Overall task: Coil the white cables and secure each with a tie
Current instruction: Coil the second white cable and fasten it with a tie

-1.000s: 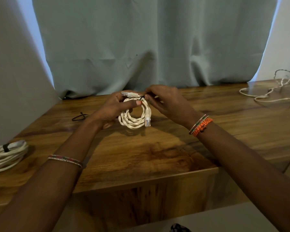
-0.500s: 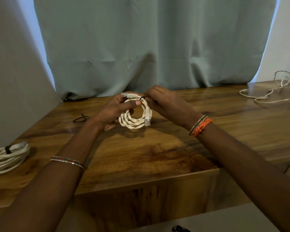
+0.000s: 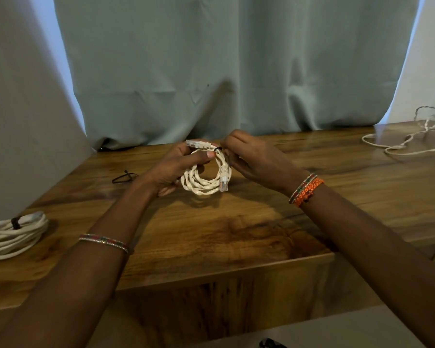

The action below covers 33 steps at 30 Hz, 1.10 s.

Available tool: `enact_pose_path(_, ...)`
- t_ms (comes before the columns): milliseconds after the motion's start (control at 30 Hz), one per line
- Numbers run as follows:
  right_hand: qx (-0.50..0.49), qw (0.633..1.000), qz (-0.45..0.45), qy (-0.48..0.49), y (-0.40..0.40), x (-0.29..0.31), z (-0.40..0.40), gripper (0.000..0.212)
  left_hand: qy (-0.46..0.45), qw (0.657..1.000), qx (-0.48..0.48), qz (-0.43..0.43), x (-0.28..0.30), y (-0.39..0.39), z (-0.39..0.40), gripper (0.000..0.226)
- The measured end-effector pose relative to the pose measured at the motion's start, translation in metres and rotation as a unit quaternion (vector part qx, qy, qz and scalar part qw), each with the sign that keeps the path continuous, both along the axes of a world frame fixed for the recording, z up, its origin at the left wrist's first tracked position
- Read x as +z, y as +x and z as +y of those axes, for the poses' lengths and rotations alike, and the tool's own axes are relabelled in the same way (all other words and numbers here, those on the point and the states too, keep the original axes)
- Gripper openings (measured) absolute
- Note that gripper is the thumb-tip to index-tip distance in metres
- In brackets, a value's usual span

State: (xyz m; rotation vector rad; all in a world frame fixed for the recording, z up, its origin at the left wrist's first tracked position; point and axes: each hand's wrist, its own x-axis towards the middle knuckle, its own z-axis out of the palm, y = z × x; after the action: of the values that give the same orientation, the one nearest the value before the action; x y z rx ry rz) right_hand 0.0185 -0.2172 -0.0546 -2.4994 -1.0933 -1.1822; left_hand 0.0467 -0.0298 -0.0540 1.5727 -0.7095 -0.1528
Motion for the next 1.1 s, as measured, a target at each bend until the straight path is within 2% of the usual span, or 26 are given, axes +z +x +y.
enact_pose_path(133, -0.005, 1.000, -0.008, 0.007, 0.000, -0.002, 0.000, 0.023, 0.000, 1.000, 0.008, 0.000, -0.001, 0.004, 0.000, 0.010)
enact_pose_path(300, 0.004, 1.000, -0.007, 0.026, 0.001, -0.005, 0.000, 0.017, 0.013, 1.000, 0.017, -0.005, -0.003, 0.004, -0.001, 0.018)
enact_pose_path(467, 0.049, 0.985, 0.047, 0.159, 0.000, -0.007, 0.001, 0.006, 0.013, 1.000, 0.022, -0.015, -0.004, 0.007, 0.001, 0.016)
enact_pose_path(533, 0.051, 0.970, 0.086, 0.223, 0.002, -0.008, 0.003, 0.002, 0.020, 0.999, 0.023, -0.017, -0.004, 0.007, 0.001, 0.017)
enact_pose_path(667, 0.081, 0.915, 0.219, 0.328, 0.003, -0.004, 0.004, 0.014, 0.026, 0.999, 0.009, -0.019, -0.004, 0.004, 0.000, 0.013)
enact_pose_path(867, 0.123, 0.860, 0.322, 0.377, 0.004, -0.001, 0.000, 0.025, 0.039, 0.999, 0.002, -0.035, -0.004, 0.004, 0.000, 0.021)
enact_pose_path(967, 0.146, 0.843, 0.362, 0.370, 0.006, -0.002, -0.002, 0.020, 0.048, 0.997, -0.007, -0.058, -0.004, 0.001, -0.002, 0.018)
enact_pose_path(1100, 0.173, 0.803, 0.433, 0.371, 0.011, -0.004, -0.005, 0.012, 0.057, 0.996, -0.012, -0.062, -0.004, 0.000, -0.002, 0.019)
